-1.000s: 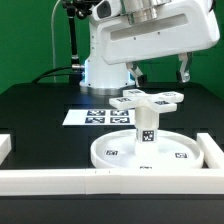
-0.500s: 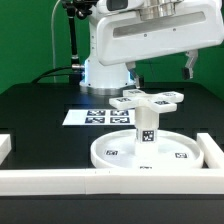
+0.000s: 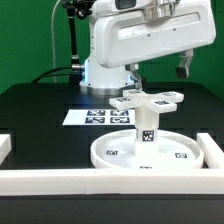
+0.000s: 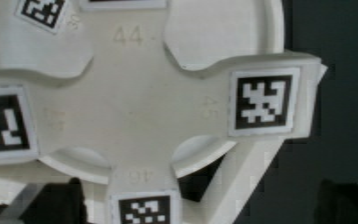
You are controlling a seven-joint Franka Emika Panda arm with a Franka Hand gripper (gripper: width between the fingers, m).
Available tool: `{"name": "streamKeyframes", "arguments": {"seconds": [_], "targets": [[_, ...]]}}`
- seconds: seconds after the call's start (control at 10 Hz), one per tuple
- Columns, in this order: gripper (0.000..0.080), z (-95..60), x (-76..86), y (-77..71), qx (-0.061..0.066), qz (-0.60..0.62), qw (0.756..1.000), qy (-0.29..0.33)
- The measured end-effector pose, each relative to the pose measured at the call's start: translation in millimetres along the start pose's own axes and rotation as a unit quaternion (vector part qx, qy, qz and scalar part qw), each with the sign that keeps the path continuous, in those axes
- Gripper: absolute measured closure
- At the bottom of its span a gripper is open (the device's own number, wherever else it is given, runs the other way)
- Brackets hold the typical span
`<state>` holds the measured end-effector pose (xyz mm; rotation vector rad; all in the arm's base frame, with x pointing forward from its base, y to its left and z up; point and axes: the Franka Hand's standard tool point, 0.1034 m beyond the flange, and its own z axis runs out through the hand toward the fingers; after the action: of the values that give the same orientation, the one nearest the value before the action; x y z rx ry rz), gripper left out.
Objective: Assemble round table
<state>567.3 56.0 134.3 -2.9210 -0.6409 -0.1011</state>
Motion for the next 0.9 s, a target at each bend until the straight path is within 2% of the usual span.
{"name": "streamKeyframes", "arguments": {"seconds": [0.2, 0.4, 0.6, 0.9], "targets": [[0.0151, 0.6, -2.1, 4.5, -0.008, -0.152, 0.988, -0.004], [0.0151, 2.5, -3.8, 5.8, -0.014, -0.247, 0.969, -0.015], [0.0151, 6.6, -9.1, 5.0, -0.012, -0.307, 0.951, -0.021], [0.0151, 10.5, -17.8, 12.5, -0.006, -0.401, 0.916, -0.026]]}}
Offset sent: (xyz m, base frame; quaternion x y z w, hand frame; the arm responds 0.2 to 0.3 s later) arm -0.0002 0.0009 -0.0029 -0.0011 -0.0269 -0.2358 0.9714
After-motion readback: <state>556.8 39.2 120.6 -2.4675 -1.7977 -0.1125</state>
